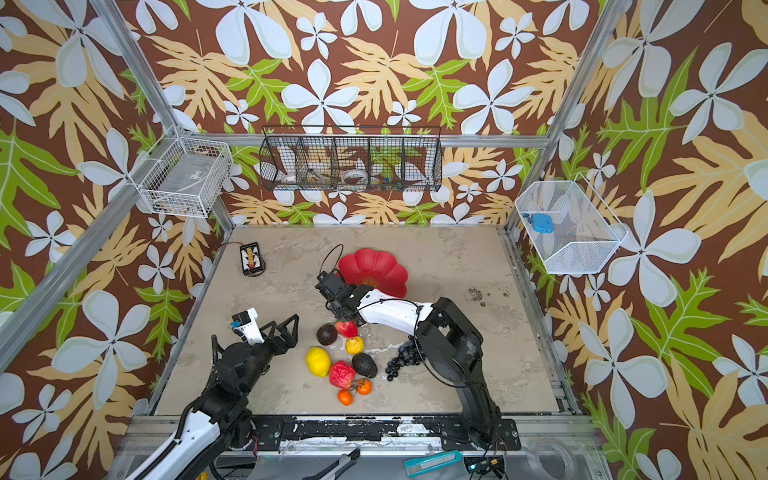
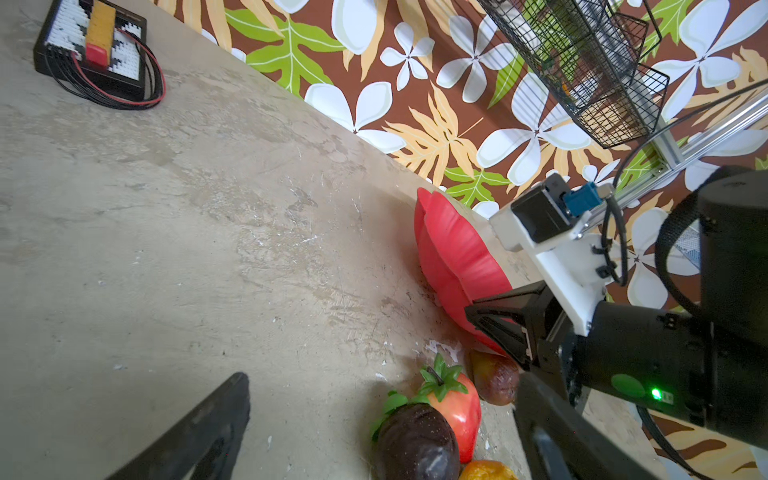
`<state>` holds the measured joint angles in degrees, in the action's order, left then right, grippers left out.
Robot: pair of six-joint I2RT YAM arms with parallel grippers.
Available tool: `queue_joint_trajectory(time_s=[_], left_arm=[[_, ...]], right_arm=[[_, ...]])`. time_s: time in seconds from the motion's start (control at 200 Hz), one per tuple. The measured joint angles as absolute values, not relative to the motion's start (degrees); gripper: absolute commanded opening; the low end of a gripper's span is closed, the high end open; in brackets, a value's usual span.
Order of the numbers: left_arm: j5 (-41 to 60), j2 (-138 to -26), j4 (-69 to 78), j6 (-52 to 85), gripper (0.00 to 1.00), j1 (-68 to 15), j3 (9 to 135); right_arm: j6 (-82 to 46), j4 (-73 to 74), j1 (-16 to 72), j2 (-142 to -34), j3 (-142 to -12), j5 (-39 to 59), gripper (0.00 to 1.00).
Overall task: Place and organize the fake fruits in the fruit bowl
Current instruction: 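Drag the red plate with the right gripper toward the fruit cluster, then release the plate and lower the right gripper around the cream pear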
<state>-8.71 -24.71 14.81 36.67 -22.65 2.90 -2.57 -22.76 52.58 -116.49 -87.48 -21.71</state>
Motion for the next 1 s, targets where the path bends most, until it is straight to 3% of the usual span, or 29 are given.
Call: queue_joint_trajectory(time_s=[0.245, 0.556, 0.786, 1.001], left_arm=[[-9.21, -25.63, 14.44, 37.28, 1.00, -22.65, 2.72], [-8.95, -26.09, 14.50, 37.30, 1.00, -22.65, 2.59], [-6.57, -27.77, 16.12, 37.30, 0.99, -22.65, 2.48], [-2.72, -29.58, 17.04, 37.23, 0.98, -22.65, 2.48]], right_arm=[[-2.76, -23.20, 53.28, -116.79, -89.17, -22.13, 0.42], [-5.54, -24.40, 53.23, -107.26, -84.12, -23.00, 0.56], [-14.72, -23.90, 51.44, -92.88, -69.69, -25.67, 0.62], [-29.21, -22.22, 45.89, -78.28, -54.76, -22.26, 0.70]])
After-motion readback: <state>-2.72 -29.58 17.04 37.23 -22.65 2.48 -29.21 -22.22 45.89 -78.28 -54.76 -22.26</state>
